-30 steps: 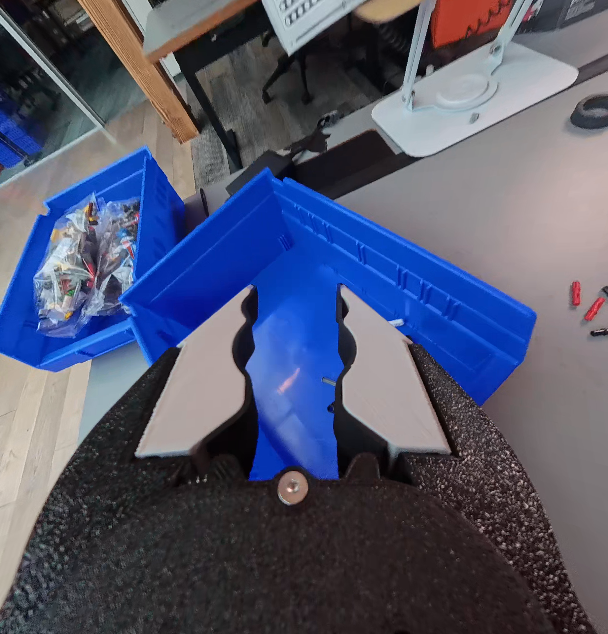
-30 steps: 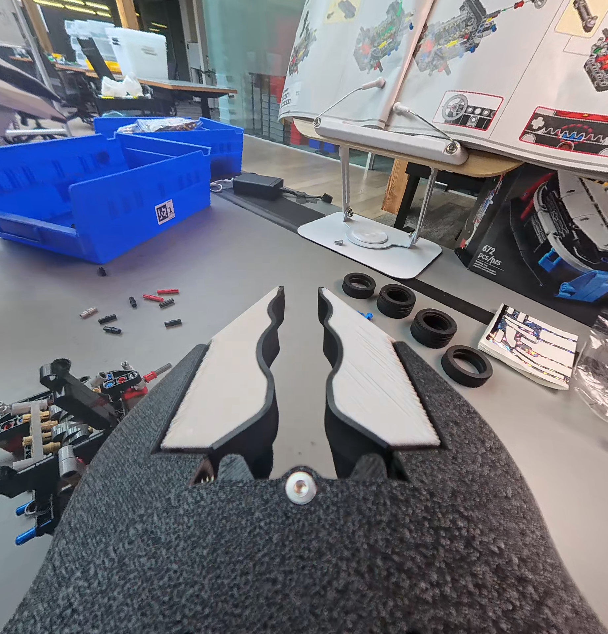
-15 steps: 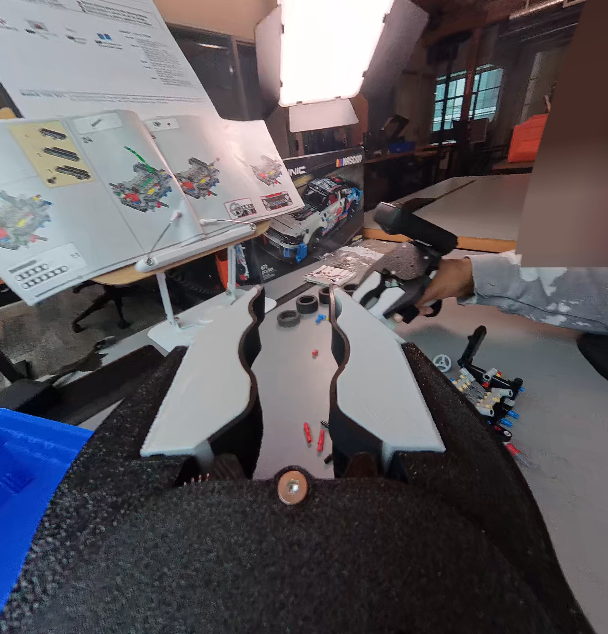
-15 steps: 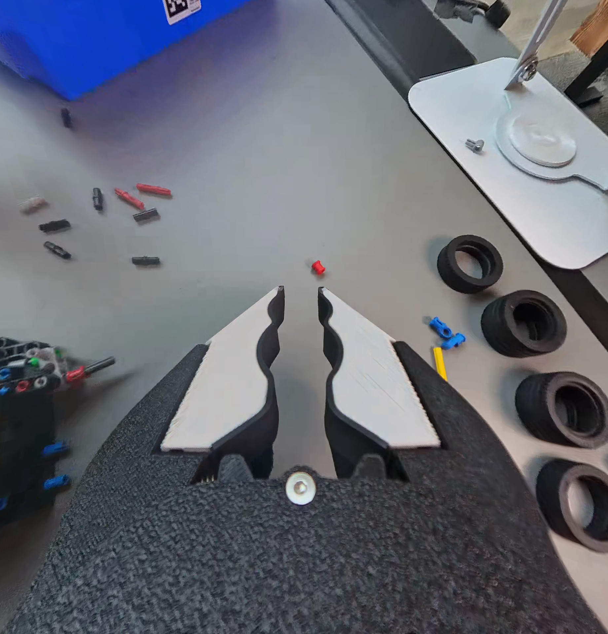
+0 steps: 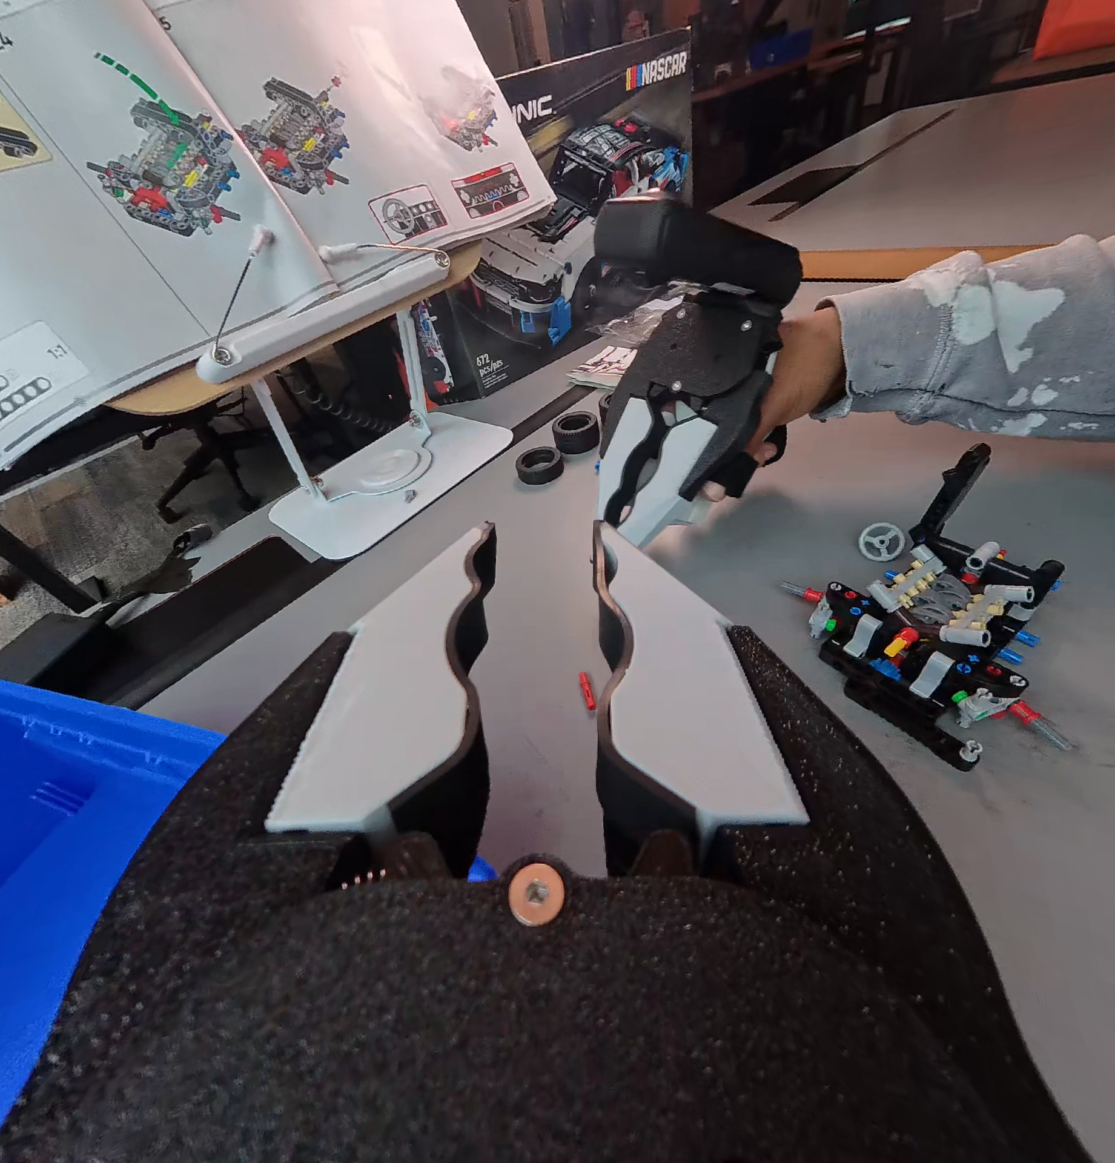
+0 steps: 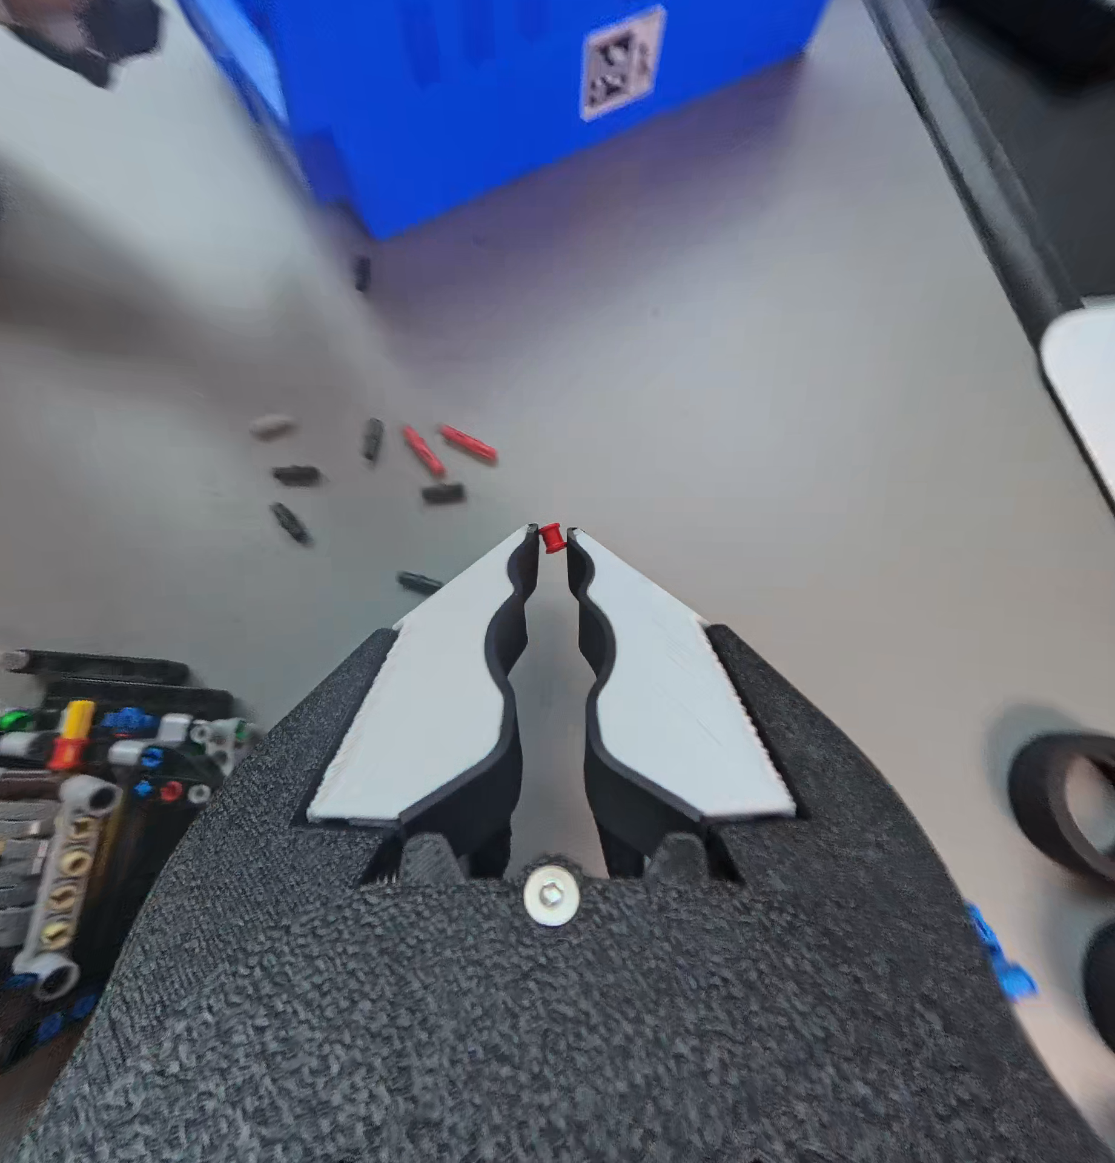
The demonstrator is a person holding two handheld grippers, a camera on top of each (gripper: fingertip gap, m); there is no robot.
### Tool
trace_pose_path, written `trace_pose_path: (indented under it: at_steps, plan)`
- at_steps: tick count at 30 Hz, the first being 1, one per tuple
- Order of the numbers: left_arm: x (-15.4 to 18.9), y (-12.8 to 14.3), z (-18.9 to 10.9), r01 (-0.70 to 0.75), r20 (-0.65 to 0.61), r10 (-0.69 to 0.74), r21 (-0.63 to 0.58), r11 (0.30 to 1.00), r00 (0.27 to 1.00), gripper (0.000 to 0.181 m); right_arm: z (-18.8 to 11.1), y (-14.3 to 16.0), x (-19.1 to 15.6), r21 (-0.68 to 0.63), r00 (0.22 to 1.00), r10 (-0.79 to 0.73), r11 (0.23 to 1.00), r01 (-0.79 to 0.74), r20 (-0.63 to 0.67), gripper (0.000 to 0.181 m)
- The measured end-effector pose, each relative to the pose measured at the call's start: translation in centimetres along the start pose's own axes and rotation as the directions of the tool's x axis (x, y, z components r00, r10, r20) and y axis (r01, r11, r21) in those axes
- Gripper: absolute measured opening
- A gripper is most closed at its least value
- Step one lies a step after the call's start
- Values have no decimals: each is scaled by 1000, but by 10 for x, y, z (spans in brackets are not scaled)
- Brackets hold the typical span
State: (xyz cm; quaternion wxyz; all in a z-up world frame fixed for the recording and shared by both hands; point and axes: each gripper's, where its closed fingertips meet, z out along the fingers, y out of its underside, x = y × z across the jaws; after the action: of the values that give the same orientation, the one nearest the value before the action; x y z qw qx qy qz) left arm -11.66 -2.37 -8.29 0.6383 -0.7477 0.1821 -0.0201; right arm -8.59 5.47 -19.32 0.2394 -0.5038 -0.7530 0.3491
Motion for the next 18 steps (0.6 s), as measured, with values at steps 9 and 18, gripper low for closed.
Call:
trace_pose_path:
  at_steps: [9,18]
  plan:
    - [-34,-3,-19,13,82,-11,-19,1000,997,30,30,-9,-42,-17,989,-87,996,90,122,21]
    - [0,78,-52,-149,-239,11,-568,809,971,20,-105,-16,-15,349,977,179,928,-128,-118,19]
